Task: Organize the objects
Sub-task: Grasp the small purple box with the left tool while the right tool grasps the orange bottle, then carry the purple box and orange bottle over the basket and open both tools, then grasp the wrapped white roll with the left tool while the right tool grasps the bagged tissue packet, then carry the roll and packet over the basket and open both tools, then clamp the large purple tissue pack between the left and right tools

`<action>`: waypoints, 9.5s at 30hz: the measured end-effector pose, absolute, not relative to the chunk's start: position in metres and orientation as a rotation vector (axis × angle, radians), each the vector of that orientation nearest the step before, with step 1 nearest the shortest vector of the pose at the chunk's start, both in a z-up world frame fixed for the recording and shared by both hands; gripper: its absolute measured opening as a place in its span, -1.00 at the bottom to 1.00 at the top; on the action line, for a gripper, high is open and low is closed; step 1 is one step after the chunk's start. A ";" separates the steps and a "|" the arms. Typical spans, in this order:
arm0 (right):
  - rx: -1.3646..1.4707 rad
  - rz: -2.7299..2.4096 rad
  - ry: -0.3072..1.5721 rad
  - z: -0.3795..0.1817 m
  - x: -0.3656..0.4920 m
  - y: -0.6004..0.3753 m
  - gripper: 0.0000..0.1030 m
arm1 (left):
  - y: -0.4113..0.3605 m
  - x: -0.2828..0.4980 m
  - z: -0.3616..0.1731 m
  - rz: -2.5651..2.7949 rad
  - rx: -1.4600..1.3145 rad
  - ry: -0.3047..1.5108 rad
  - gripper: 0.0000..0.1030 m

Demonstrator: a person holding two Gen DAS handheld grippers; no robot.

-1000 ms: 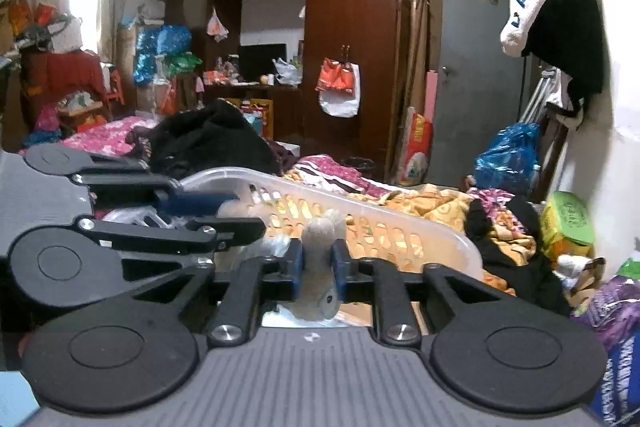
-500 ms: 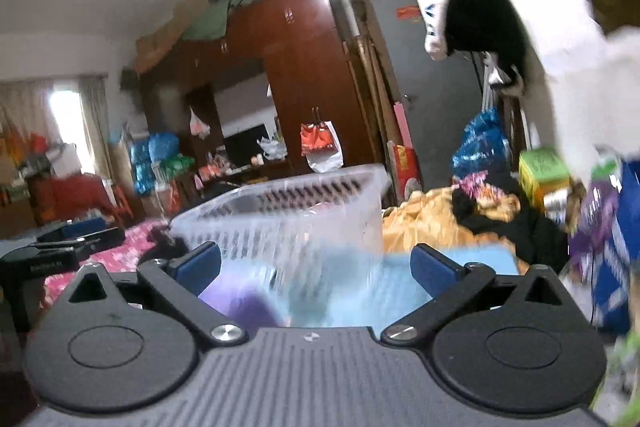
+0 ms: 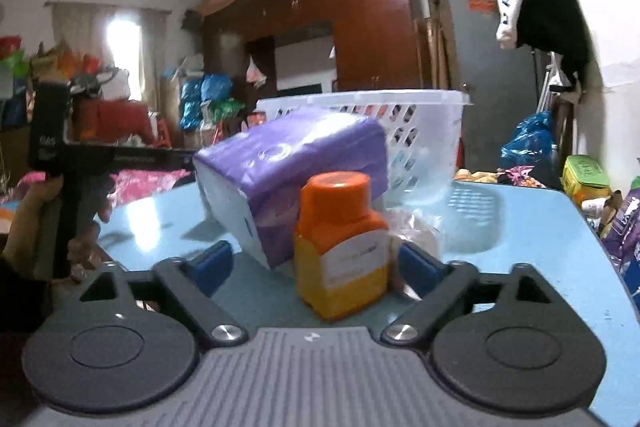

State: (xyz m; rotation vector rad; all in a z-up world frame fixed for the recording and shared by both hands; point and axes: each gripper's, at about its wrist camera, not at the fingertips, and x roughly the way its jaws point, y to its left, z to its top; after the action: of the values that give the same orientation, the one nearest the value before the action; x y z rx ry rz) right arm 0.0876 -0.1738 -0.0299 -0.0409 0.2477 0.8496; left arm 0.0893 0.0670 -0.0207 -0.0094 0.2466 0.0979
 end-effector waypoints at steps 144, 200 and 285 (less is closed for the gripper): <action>-0.036 0.727 0.419 -0.052 0.102 -0.173 -0.12 | 0.076 0.170 -0.039 -0.257 -0.287 0.482 0.24; -0.085 0.698 0.162 0.081 0.144 -0.132 -0.26 | 0.058 0.165 0.082 -0.061 -0.086 0.192 -0.12; -0.055 1.126 0.209 -0.030 0.074 -0.189 0.11 | -0.005 0.060 -0.057 -0.491 0.102 0.161 0.06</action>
State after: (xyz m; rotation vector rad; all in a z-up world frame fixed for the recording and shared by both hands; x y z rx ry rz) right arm 0.0743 -0.1886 -0.0301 -0.0549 0.2089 1.1257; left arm 0.0597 -0.0053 -0.0575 0.1022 0.1615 -0.4908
